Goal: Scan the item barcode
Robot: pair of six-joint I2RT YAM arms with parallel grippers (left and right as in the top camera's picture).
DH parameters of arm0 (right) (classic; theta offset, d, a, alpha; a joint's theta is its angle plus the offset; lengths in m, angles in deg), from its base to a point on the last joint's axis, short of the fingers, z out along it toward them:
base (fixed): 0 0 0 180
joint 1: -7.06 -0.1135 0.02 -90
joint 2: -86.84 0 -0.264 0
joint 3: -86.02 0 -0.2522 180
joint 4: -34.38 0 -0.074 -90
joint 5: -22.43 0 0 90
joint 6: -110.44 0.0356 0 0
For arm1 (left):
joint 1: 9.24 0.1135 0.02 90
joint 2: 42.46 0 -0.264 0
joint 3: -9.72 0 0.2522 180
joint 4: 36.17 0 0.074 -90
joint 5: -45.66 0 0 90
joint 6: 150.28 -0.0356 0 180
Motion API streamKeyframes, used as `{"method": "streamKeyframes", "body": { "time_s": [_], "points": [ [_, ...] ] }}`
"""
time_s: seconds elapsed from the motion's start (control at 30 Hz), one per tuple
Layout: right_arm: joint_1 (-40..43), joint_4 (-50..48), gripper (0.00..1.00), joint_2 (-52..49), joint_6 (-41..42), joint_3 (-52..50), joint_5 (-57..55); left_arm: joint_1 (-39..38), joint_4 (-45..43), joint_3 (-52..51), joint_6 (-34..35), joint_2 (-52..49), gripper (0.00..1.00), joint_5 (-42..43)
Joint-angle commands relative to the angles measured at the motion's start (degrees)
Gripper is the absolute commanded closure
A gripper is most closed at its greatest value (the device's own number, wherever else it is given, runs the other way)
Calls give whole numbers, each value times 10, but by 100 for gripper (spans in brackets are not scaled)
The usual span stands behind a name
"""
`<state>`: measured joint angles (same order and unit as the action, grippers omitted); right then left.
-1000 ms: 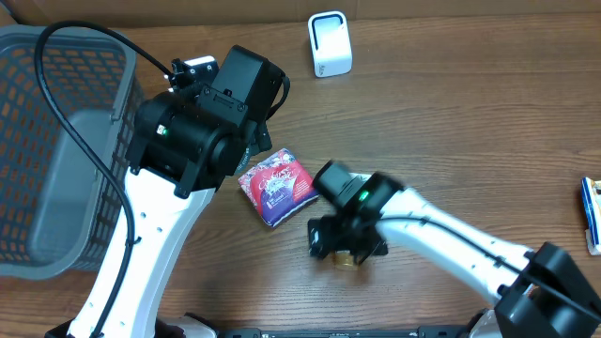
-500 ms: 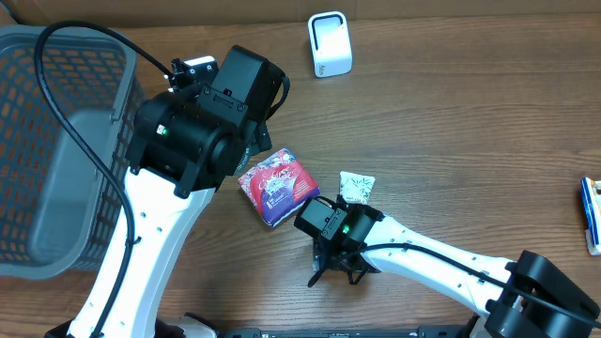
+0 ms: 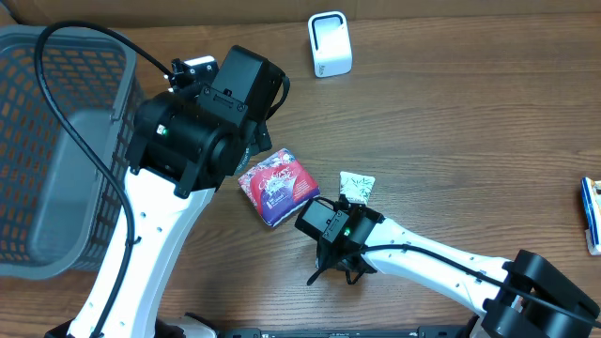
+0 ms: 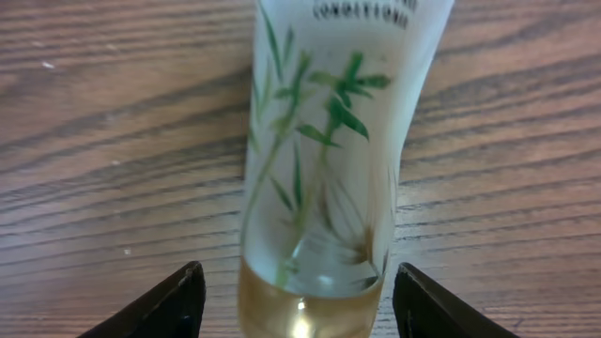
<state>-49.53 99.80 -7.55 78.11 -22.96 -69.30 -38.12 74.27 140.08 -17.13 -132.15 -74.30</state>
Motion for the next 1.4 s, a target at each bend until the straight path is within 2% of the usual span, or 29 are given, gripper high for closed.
{"method": "streamKeyframes", "body": {
  "time_s": [0.0, 0.27, 0.43, 0.73, 0.87, 1.03, 1.17, 1.37],
  "points": [
    [4, -6, 35, 7, 13, -16, 5, -3, 1, 0, 6, 0, 0, 0],
    [4, -29, 35, 4, 13, -18, 17, -3, 1, 0, 6, 0, 0, 0],
    [4, -56, 35, -34, 16, -18, 32, -3, 1, 0, 6, 0, 0, 0],
    [4, -51, 51, -43, 24, -17, 46, -3, 1, 0, 6, 0, 0, 0],
    [4, -44, 53, -40, 24, -3, 80, -3, 1, 0, 6, 0, 0, 0],
    [4, 23, 56, -29, 23, 58, 105, -3, 1, 0, 6, 0, 0, 0],
    [4, 91, 68, -20, 6, 126, 159, -3, 1, 0, 6, 0, 0, 0],
    [5, 145, 62, -18, -60, 210, 320, -3, 1, 0, 6, 0, 0, 0]
  ]
}}
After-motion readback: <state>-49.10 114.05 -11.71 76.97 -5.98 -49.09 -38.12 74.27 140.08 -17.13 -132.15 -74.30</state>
